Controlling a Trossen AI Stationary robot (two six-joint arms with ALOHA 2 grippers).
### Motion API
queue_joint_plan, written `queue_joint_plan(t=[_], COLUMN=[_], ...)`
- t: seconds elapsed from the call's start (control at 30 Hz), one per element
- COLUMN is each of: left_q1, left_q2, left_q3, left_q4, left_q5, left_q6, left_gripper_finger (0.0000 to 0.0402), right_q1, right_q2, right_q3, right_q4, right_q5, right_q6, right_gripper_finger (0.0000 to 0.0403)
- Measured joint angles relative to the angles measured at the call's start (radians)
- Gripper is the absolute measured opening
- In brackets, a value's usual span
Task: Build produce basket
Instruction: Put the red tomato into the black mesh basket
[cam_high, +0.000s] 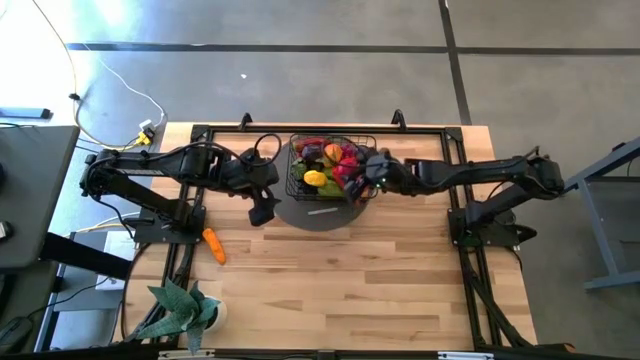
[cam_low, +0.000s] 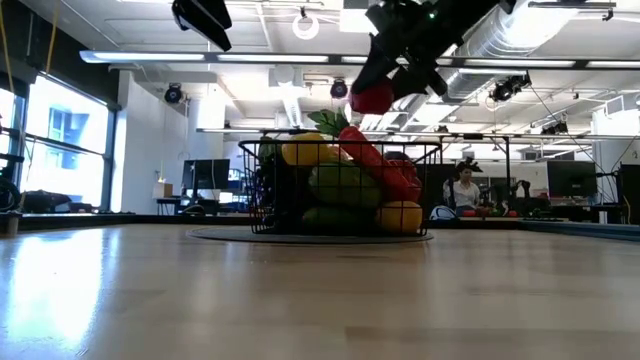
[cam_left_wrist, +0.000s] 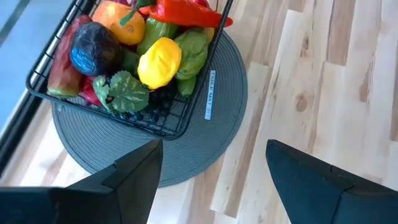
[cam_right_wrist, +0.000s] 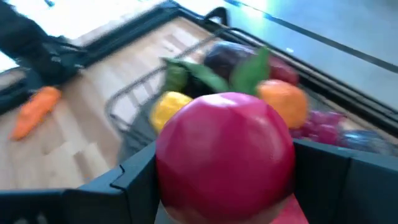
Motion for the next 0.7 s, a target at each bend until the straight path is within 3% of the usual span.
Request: queue_joint_plan(t=[0.33,0.5,0.7], left_q1=[0.000,0.000,0.000], left_q2=[0.000,0.000,0.001], left_q3=[0.000,0.000,0.000], left_q4=[-0.023,-0.047,-0.095], left_q5=[0.004,-0.041,-0.054], left_q6=[0.040,0.035,0.012], left_gripper_finger=[0.0273,0.0273,0.0273], right_q1=[-0.076,-0.089,-0.107], right_q2=[0.005,0.006,0.006], right_q3=[-0.001,-0.001,-0.001], right_q4=[-0.088,-0.098,-0.111], right_q5=[0.009,0.005,-0.096], right_q6=[0.004,0.004,-0.003], right_gripper_finger=[0.0260,0.0260,0.0260])
